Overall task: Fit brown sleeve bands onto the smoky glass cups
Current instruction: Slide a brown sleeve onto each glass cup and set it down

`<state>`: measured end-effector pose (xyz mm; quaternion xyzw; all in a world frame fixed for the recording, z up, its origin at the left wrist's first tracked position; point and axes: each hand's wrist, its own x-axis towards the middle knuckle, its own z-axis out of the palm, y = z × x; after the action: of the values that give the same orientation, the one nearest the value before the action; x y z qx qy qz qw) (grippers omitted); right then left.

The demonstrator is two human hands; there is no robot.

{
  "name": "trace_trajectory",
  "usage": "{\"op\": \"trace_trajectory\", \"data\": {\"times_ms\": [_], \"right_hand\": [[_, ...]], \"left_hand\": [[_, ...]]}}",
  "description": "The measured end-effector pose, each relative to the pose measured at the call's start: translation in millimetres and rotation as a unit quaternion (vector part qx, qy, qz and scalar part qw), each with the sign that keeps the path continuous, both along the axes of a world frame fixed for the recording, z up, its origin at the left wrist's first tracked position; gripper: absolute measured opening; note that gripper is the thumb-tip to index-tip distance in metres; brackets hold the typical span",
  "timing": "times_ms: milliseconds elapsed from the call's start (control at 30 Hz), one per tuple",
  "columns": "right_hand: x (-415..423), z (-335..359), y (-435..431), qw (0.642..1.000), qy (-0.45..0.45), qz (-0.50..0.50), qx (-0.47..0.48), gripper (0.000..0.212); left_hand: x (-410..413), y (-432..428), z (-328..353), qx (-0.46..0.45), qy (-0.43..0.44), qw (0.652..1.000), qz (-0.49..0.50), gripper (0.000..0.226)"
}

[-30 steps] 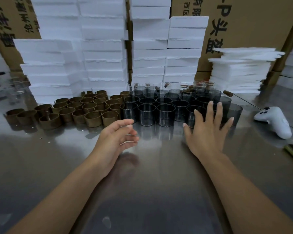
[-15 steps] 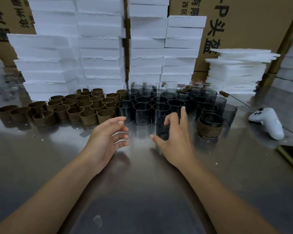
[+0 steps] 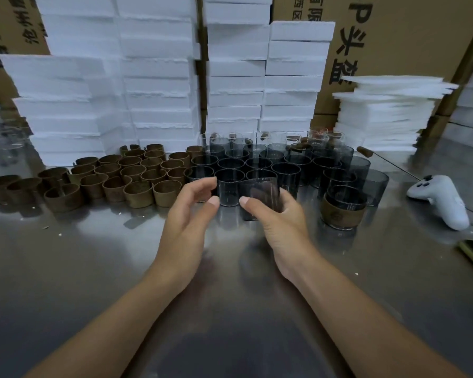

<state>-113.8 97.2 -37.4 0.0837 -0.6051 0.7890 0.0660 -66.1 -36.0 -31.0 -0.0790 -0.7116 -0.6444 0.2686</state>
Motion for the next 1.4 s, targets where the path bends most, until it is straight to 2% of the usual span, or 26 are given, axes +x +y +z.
{"op": "trace_trajectory", "data": {"times_ms": [100,233,367,500,833,1100,1400], "right_hand": [[4,-1,-3,0.998,0.048,0.015,0.041,0.042],[8,-2,-6,0.989,0.109,0.038,0.097,0.044],[8,-2,-6,0.988,0.114,0.036,0.101,0.038],[7,-3,-7,0.987,0.120,0.022,0.110,0.027],[13,0,-5,0.986,0.113,0.048,0.115,0.044],[12,-2,-7,0.980,0.116,0.054,0.150,0.053],[11,-4,-7,0.970,0.138,0.067,0.189,0.056]], "left_hand": [[7,6,0,-0.138,0.052,0.989,-0.003,0.045],[12,10,2,-0.219,0.089,0.972,-0.001,0.044],[10,9,3,-0.206,0.067,0.976,0.013,0.033],[9,6,2,-0.213,0.052,0.975,0.021,0.038],[4,5,-1,-0.166,-0.016,0.986,0.002,0.044],[4,6,0,-0.154,-0.019,0.988,-0.010,0.046],[4,7,-2,-0.185,-0.016,0.982,-0.025,0.047]]}}
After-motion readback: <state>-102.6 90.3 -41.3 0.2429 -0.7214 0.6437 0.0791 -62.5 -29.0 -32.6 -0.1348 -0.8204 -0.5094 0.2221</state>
